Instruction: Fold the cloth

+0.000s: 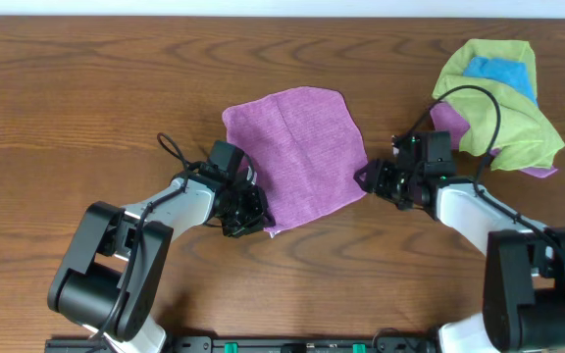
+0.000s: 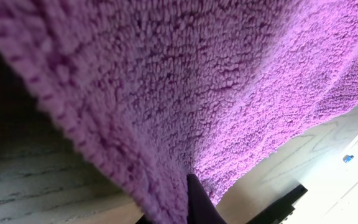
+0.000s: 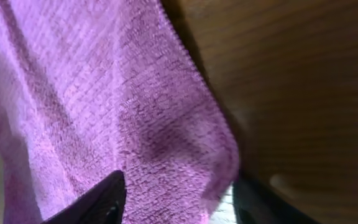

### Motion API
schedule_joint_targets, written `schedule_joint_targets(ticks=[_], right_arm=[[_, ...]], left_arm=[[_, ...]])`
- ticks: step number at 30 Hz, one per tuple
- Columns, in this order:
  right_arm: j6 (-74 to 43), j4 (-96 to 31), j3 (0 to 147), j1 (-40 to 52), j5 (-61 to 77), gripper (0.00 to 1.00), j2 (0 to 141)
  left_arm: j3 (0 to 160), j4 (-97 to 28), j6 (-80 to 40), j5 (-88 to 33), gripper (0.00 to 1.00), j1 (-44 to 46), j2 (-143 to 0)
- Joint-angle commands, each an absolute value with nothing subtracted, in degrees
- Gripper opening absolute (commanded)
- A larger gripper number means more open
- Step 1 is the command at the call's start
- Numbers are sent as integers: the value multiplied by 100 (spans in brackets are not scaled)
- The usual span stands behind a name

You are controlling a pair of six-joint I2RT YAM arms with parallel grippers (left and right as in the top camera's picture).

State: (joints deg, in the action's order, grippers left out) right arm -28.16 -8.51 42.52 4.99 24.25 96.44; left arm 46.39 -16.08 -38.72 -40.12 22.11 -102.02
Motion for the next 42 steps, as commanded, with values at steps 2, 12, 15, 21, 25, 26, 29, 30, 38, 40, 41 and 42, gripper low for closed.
schedule_joint_targets(ticks=[2,12,15,21,25,26,29,30,38,40,41,42], right_arm=[[-2912,-849,4215,631,2383,43,9819],[-2567,-897,4222,646,2364,1,9673],[-2561,-1046,4222,646,2408,1,9358],[-2567,-1225,4224,648,2425,1,8195],[-2565,-1271,4233,646,2425,1,7607],[-2565,-1315,4233,648,2425,1,7505],[-2565,-1389,4233,646,2451,1,7288],[-2567,-1387,4237,646,2451,1,7242],[-2412,-2104,4355,646,2458,1,7155],[-2392,-2351,4355,646,2399,1,7124],[-2390,-2471,4355,646,2392,1,7109],[-2388,-2689,4355,646,2373,1,7074]], left_arm=[[4602,-1645,-3760,-4007,6,2176,-10285],[4613,-1671,-3614,-4047,6,1918,-10219],[4654,-1715,-3577,-4056,6,1634,-10064],[5050,-1905,-3441,-4053,6,950,-9609],[5548,-1931,-3441,-4053,6,735,-9583],[5677,-1929,-3441,-4053,6,718,-9583],[6049,-1929,-3439,-4051,6,711,-9581],[6160,-1931,-3441,-4053,6,711,-9583],[6510,-2683,-2926,-3979,6,711,-9581],[6510,-3100,-2609,-3828,6,711,-9581],[6510,-3295,-2467,-3734,6,711,-9581],[6510,-3607,-2237,-3579,6,711,-9581]])
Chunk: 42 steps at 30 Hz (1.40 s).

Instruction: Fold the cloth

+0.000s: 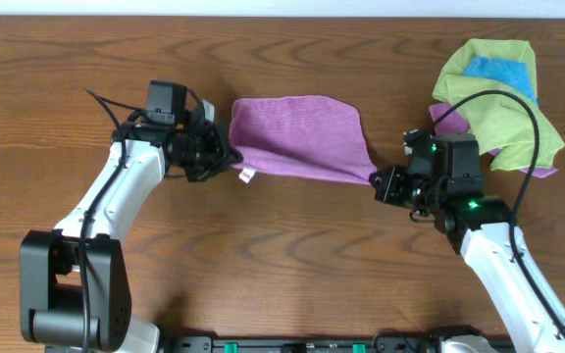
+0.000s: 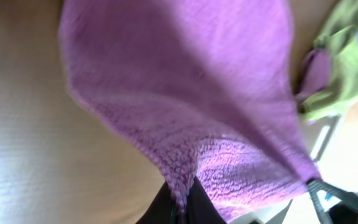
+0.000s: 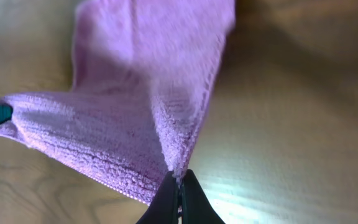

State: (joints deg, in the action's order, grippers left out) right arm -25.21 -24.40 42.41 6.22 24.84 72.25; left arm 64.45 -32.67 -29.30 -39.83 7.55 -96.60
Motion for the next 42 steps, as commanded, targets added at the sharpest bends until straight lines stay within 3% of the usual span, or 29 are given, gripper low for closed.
schedule_joint_targets(ticks=[1,11,23,27,33,36,42], right_arm=[[-2386,-2821,4355,646,2346,1,7059],[-2307,-4176,4355,648,1789,1,6698],[-2311,-4051,4355,646,1732,1,6663],[-2311,-4053,4355,646,1732,1,6663],[-2311,-4053,4355,646,1734,1,6663],[-2311,-4053,4355,646,1737,1,6663],[-2311,-4053,4355,646,1737,1,6663]], left_arm=[[6510,-3760,-2147,-3503,6,711,-9581],[6499,-4397,-1798,-3153,6,727,-9581],[6453,-4458,-1999,-3022,6,1205,-9588],[6047,-4303,-2296,-3055,22,1201,-9588],[5299,-3601,-2403,-3876,38,1205,-9588],[5107,-3433,-2488,-4001,54,1210,-9588],[4711,-3057,-2655,-4176,73,1210,-9588]])
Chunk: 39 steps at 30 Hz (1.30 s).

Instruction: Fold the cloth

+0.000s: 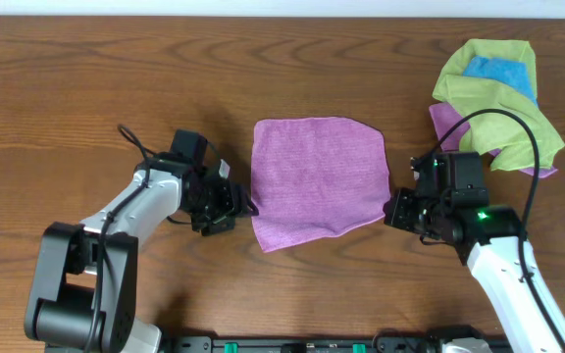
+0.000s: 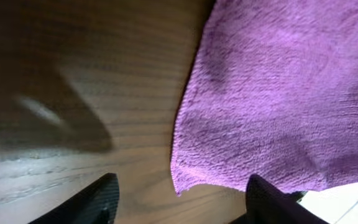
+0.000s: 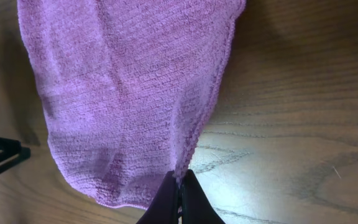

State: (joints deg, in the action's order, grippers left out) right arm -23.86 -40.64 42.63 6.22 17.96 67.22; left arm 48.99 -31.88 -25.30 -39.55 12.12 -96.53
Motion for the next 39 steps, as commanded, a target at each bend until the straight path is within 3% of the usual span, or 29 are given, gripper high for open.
schedule_joint_targets(ticks=[1,17,18,21,27,33,39], right_arm=[[-2311,-4053,4355,646,1737,1,6663],[-2318,-4053,4355,646,1743,1,6663],[-2335,-4056,4355,646,1747,1,6663],[-2335,-4053,4355,646,1826,1,6663],[-2355,-4053,4355,646,1848,1,6663],[-2359,-4053,4355,646,1868,2,6663],[-2377,-4056,4355,646,1870,1,6663]], left_arm=[[4635,-2941,-2727,-4226,74,1212,-9588],[3872,-1343,-4095,-4130,76,2145,-9588],[3872,-1328,-4099,-4010,72,2222,-9590],[3872,-1304,-4097,-3743,47,2388,-9590],[3872,-1273,-4088,-3387,36,2648,-9612],[3872,-1295,-4093,-3699,34,2740,-9625],[3872,-1675,-4095,-3920,52,2740,-9625]])
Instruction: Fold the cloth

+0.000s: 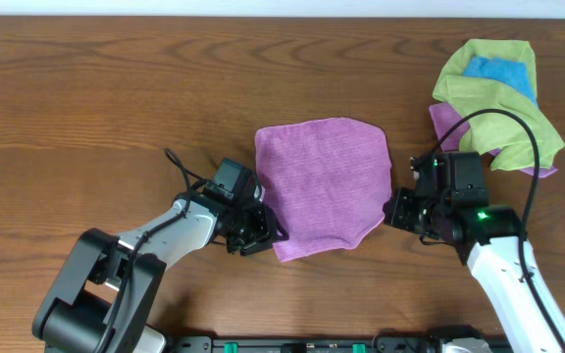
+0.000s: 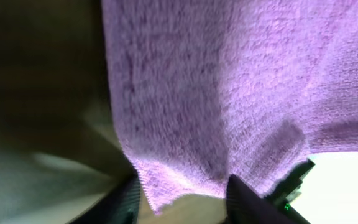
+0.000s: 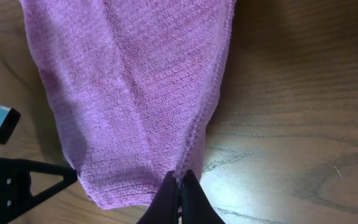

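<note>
The purple cloth [image 1: 322, 186] lies flat in one layer at the table's middle. My left gripper [image 1: 268, 235] is at its near-left corner. In the left wrist view the cloth [image 2: 229, 81] fills the frame, and the left gripper [image 2: 182, 196] is open with the corner's tip lying between its fingers [image 2: 126, 199]. My right gripper [image 1: 392, 211] sits at the cloth's right edge near the front. In the right wrist view the gripper [image 3: 180, 180] is shut on the hem of the cloth [image 3: 135, 81].
A heap of other cloths [image 1: 503, 98], green, blue and purple, lies at the back right, just behind my right arm. Bare brown wood [image 1: 86, 98] surrounds the purple cloth on the left and back.
My left gripper has moved from beside the cloth's left edge to its near-left corner, still open. That corner now lies slightly further right. The right gripper has stayed shut on the right edge.
First the cloth lay tilted, with both grippers at its near corners. Then both were shut on it and held it stretched further back. After that it lay flat, the left gripper open beside it. Now the left gripper straddles the near-left corner.
</note>
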### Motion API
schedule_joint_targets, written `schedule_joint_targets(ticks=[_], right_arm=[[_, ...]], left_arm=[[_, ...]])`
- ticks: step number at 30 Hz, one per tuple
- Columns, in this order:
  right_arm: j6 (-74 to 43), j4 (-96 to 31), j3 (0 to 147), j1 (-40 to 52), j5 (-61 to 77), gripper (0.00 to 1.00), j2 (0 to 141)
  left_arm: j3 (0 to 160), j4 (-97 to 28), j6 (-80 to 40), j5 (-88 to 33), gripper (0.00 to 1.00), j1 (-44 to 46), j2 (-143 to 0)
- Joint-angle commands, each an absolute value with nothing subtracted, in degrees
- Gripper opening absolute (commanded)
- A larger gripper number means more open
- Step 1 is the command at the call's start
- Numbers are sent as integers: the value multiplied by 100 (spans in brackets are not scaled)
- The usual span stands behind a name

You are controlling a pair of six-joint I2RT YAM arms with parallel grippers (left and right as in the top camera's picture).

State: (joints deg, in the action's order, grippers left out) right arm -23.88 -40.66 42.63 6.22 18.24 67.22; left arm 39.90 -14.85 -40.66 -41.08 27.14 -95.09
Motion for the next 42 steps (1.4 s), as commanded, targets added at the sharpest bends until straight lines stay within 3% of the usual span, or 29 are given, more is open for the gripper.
schedule_joint_targets(ticks=[1,10,15,20,24,25,34,42], right_arm=[[-2375,-4053,4355,646,1870,1,6663],[-2375,-4051,4355,646,1892,1,6663],[-2377,-4049,4355,646,1981,1,6663],[-2377,-4049,4355,646,2062,1,6663],[-2377,-4049,4355,646,2126,1,6663],[-2377,-4051,4355,646,2126,1,6663],[-2307,-4115,4355,648,1933,1,6663],[-2257,-4598,4329,698,1584,2,6663]], left_arm=[[3872,-1695,-4125,-4040,53,2740,-9625],[3872,-1328,-4936,-3861,74,2838,-9627],[3872,-1022,-5135,-3562,73,3094,-9627],[3870,-1017,-5120,-3103,52,3234,-9627],[3870,-1002,-5076,-2963,9,3304,-9627],[3872,-1002,-5076,-2967,6,3304,-9627],[3924,-932,-4418,-3557,6,3048,-9424],[3927,-2097,-3592,-3514,6,2635,-8431]])
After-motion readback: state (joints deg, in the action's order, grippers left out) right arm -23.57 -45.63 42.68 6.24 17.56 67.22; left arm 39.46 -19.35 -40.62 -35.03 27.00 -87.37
